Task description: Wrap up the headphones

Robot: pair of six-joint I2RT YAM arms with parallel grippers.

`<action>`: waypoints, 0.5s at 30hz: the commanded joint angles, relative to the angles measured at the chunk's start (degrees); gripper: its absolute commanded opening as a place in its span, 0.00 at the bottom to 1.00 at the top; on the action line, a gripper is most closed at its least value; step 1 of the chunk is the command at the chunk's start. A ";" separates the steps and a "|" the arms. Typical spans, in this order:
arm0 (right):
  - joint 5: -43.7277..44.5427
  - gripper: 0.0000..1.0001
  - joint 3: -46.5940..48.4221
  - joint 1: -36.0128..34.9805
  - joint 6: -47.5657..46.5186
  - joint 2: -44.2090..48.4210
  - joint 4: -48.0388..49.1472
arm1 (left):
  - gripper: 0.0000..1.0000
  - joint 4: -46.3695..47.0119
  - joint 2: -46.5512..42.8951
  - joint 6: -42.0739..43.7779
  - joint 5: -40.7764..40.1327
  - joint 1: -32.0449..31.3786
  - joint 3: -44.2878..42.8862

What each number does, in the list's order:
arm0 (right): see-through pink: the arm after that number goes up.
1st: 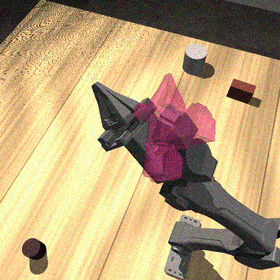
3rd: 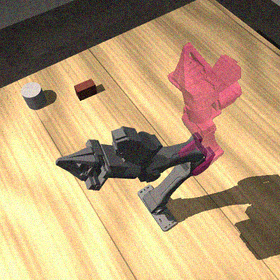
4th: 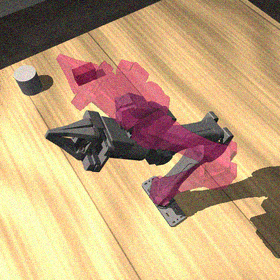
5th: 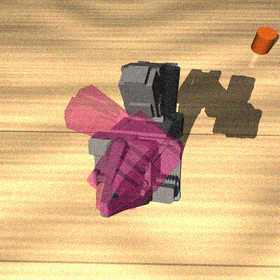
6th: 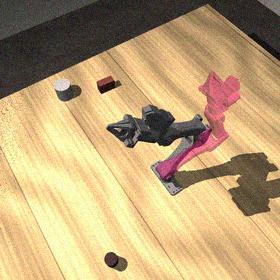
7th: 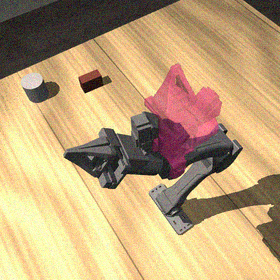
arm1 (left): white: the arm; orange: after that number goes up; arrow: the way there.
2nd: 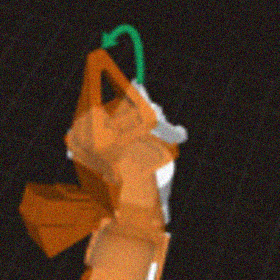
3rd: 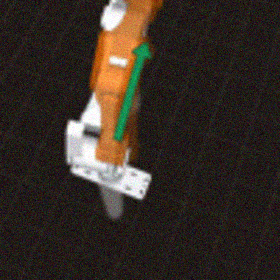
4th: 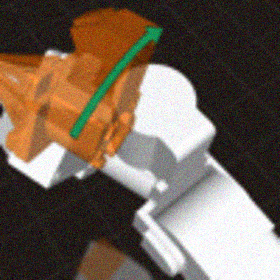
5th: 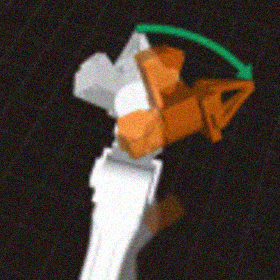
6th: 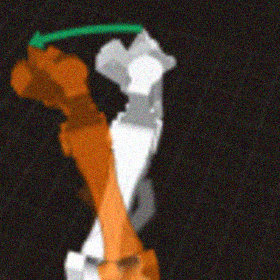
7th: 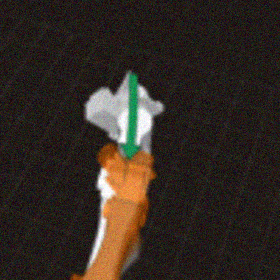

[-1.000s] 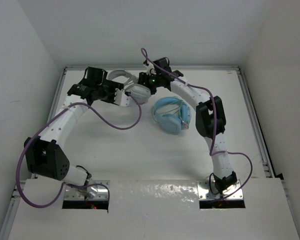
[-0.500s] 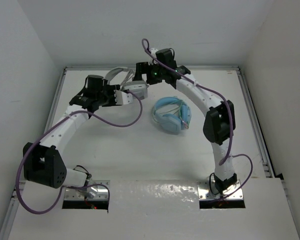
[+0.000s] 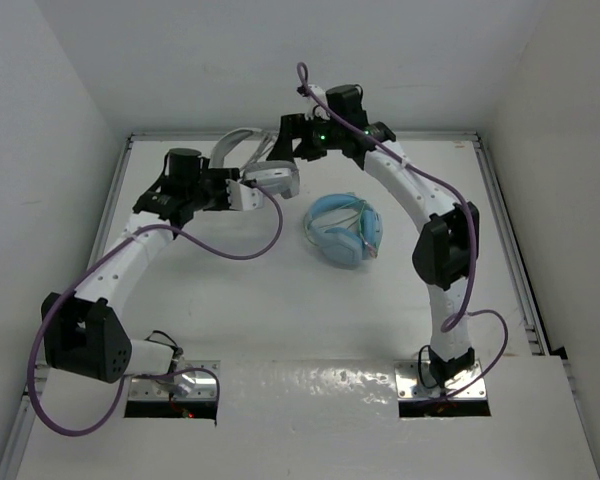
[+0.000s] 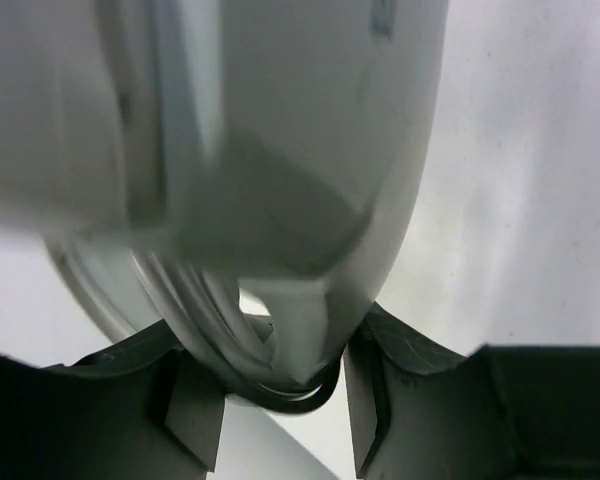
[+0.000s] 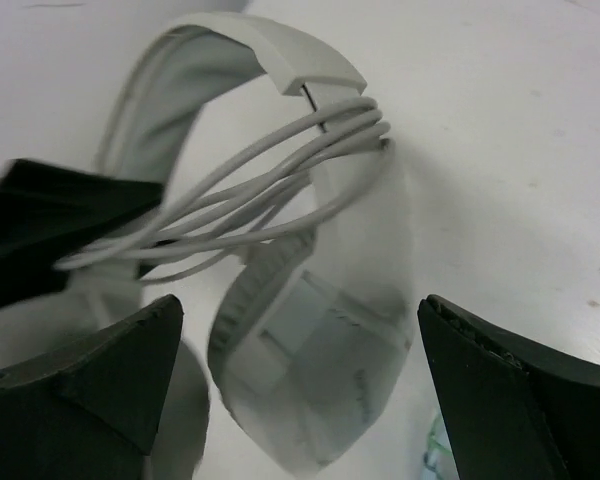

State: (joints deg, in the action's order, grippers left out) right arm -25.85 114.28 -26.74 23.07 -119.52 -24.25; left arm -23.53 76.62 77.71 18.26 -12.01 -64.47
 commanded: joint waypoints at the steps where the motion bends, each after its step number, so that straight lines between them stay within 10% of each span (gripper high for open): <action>1: -21.93 0.99 7.09 4.86 2.29 0.10 -0.11 | 0.00 -3.36 -1.74 2.08 -10.45 6.12 1.10; 4: -18.33 0.98 7.79 2.84 3.16 -0.36 -0.56 | 0.00 -4.24 -1.30 5.15 -5.71 5.95 -0.21; 7: 19.19 0.99 8.43 -2.08 -5.12 0.87 -8.52 | 0.00 -3.80 -0.42 5.78 -4.02 4.64 -1.89; 15: 20.83 0.99 -16.32 0.90 -3.64 16.83 6.48 | 0.00 0.84 0.55 -1.86 -8.42 6.81 -3.31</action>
State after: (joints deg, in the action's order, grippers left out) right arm -11.33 104.01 -26.79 21.23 -111.74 -24.77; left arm -31.97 78.89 77.65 10.96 -7.07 -65.12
